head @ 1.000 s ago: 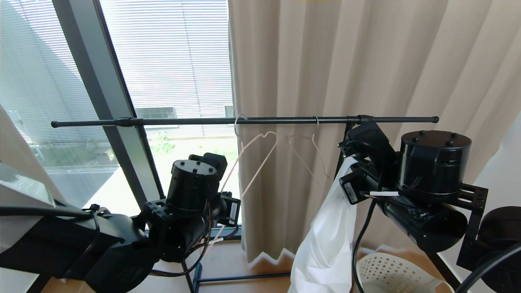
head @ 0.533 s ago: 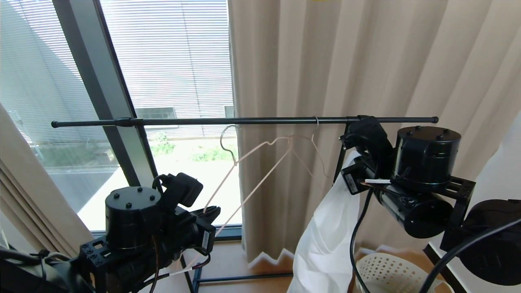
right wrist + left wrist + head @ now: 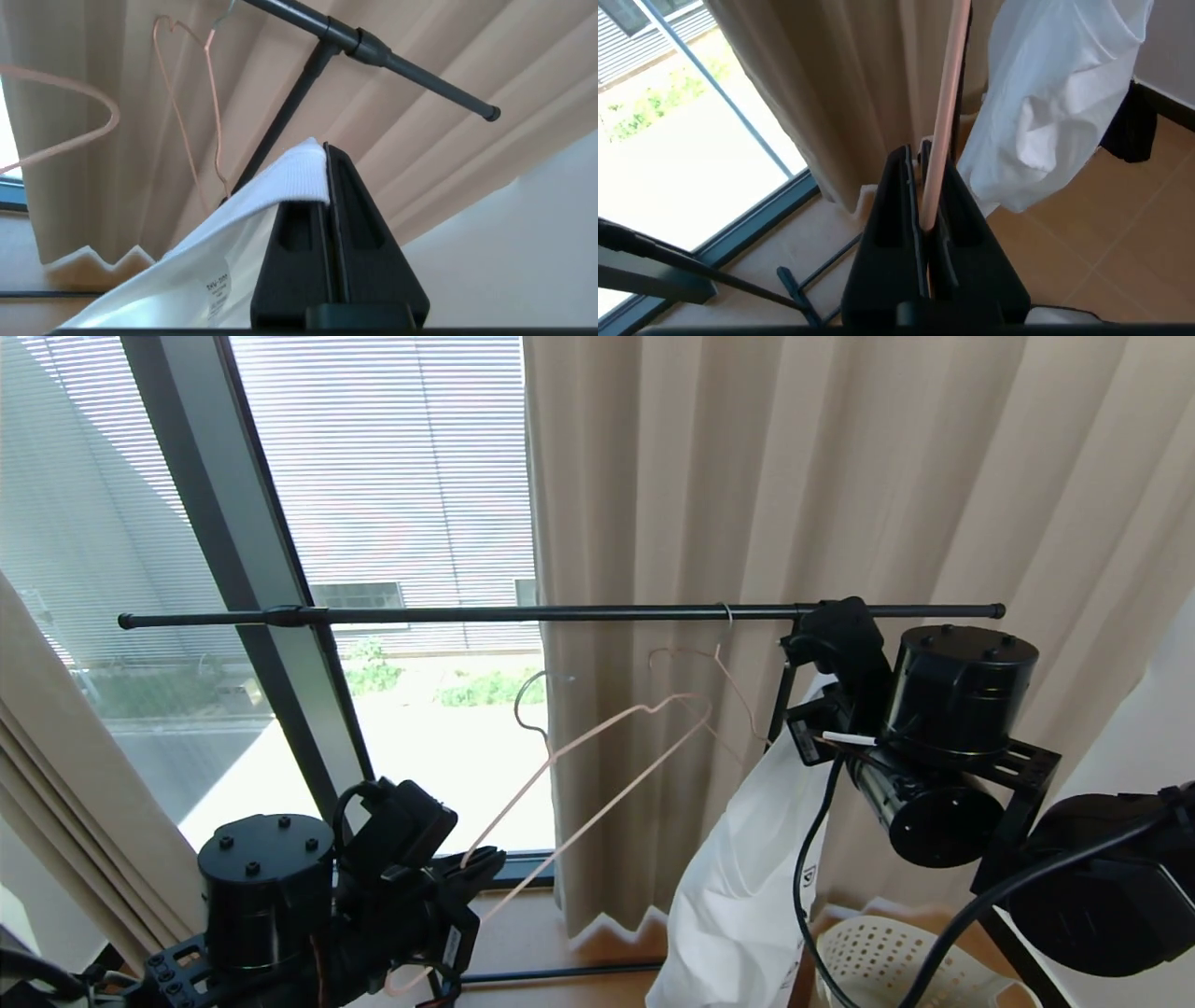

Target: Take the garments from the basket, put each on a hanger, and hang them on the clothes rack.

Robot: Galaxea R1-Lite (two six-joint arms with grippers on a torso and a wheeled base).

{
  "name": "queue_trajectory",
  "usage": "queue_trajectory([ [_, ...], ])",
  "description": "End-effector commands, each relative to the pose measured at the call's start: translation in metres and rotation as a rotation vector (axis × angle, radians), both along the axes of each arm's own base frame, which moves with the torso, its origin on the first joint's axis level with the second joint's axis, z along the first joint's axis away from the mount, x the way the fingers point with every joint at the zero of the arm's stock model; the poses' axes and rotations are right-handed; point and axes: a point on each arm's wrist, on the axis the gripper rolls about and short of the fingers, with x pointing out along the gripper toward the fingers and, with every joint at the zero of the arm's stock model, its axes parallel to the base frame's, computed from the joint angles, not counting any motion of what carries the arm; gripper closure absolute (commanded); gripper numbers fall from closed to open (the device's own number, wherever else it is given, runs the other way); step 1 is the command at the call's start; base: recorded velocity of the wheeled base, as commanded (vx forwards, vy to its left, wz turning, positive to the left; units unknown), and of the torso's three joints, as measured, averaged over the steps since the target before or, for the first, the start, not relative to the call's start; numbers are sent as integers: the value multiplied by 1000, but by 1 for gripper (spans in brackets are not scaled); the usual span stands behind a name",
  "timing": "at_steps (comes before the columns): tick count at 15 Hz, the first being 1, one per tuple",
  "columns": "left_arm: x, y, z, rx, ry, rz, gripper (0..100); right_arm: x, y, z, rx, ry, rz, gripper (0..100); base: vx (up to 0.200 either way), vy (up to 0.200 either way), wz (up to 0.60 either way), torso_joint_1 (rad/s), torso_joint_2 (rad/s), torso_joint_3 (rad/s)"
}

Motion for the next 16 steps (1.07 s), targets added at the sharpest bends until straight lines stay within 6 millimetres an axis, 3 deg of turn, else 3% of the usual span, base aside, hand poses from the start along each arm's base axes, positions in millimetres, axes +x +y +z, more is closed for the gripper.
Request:
queue_trajectory([
  [1,-5,-2,-3,8,14,-19,100,2,1,-3,-4,5,-1,100,0,0,0,0,0,0],
  [16,-23,-4,-5,-13,10,-149,100,30,-16,-8,-10,5,-104,100,0,0,0,0,0,0],
])
